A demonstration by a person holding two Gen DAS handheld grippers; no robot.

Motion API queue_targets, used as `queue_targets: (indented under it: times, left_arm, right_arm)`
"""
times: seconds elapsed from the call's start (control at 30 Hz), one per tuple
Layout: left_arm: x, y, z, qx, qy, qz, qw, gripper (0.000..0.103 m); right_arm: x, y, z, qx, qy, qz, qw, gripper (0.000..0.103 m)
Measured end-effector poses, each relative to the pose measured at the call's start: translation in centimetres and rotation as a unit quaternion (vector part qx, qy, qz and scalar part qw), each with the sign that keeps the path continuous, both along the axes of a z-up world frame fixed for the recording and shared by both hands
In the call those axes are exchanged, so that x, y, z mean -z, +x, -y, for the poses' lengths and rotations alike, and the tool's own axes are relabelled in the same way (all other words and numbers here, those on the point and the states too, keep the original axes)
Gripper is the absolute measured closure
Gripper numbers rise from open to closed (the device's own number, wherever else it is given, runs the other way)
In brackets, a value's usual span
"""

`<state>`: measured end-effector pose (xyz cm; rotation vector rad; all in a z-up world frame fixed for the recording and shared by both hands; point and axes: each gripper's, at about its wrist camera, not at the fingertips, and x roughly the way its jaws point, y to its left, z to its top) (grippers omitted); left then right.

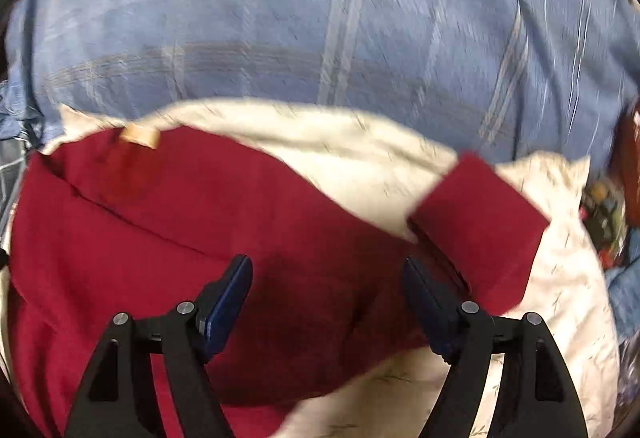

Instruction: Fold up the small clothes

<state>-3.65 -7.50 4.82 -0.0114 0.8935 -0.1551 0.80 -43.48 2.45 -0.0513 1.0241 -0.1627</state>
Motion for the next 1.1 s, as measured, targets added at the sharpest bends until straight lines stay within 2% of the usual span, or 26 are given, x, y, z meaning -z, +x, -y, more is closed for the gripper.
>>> queue_targets:
  times: [0.03,0.07,0.13,0.17,0.2,0.27,0.37,0.47,0.57,0.7,0.8,0.87,0.93,0.97,1.03,1.07,1.1]
  left_arm:
    - [0.1,0.0,0.0,0.0,0.001,-0.001,1.0,0.021]
    - [0.1,0.1,0.0,-0.001,0.001,-0.001,1.0,0.021]
    - [0.2,0.2,0.0,-0.002,0.001,-0.002,1.0,0.021]
    - [0.2,0.2,0.0,-0.003,0.0,-0.002,1.0,0.021]
    - [0.2,0.1,0.1,-0.003,-0.001,-0.001,1.0,0.021]
    - [0.1,0.0,0.1,-0.005,-0.003,0.004,1.0,0.021]
    - [-0.1,-0.1,0.1,-0.007,-0.006,0.01,0.9999,0.021]
    - [0.1,0.1,-0.2,-0.011,-0.005,0.006,0.9999,0.021]
    - [0.0,0.2,-0.5,-0.018,-0.016,0.005,0.9997,0.021]
    - [-0.9,-0.3,-0.9,-0.029,-0.027,0.031,0.9987,0.021]
    - [-1.5,-0.5,-1.4,-0.038,-0.028,0.047,0.9978,0.021]
    - [-1.5,-0.3,-1.7,-0.046,-0.029,0.046,0.9975,0.021]
    - [-1.2,0.0,-1.8,-0.047,-0.031,0.037,0.9977,0.021]
    - [-1.1,0.0,-1.7,-0.045,-0.031,0.034,0.9979,0.021]
    - [-1.0,0.0,-1.3,-0.036,-0.028,0.032,0.9985,0.021]
    - [-1.0,-0.1,-1.2,-0.033,-0.025,0.032,0.9986,0.021]
    - [-0.9,-0.2,-1.0,-0.03,-0.021,0.031,0.9988,0.021]
  right_arm:
    - [0.5,-0.3,0.5,0.0,0.004,-0.008,1.0,0.028]
    - [1.2,-0.5,0.6,-0.008,0.012,-0.017,1.0,0.033]
    - [1.4,-1.2,-0.1,-0.022,0.0,0.003,1.0,0.056]
    - [1.1,-1.5,-0.4,-0.026,-0.011,0.012,1.0,0.079]
    - [0.6,-1.7,-0.6,-0.031,-0.013,0.024,0.999,0.096]
    - [-0.5,-1.9,-0.9,-0.032,0.0,0.052,0.998,0.096]
    - [-2.8,-1.6,-2.0,-0.043,-0.011,0.097,0.994,0.096]
    - [-3.5,-0.4,-2.2,-0.043,-0.006,0.099,0.994,0.096]
    - [-4.5,-0.4,-2.6,-0.042,-0.01,0.119,0.992,0.096]
    - [-7.6,-0.8,-3.4,-0.06,0.029,0.196,0.978,0.096]
    - [-9.3,-0.6,-3.7,-0.068,0.042,0.232,0.969,0.096]
    - [-8.6,0.1,-3.5,-0.059,0.041,0.227,0.971,0.096]
    - [-6.2,1.5,-3.0,-0.045,0.019,0.19,0.981,0.092]
    - [-4.1,2.5,-2.5,-0.029,0.002,0.147,0.989,0.089]
    - [-1.4,3.2,-1.8,-0.006,-0.014,0.074,0.997,0.088]
    - [-0.6,2.9,-1.4,0.004,-0.011,0.053,0.999,0.085]
    - [-0.5,2.5,-1.4,0.005,-0.004,0.055,0.998,0.078]
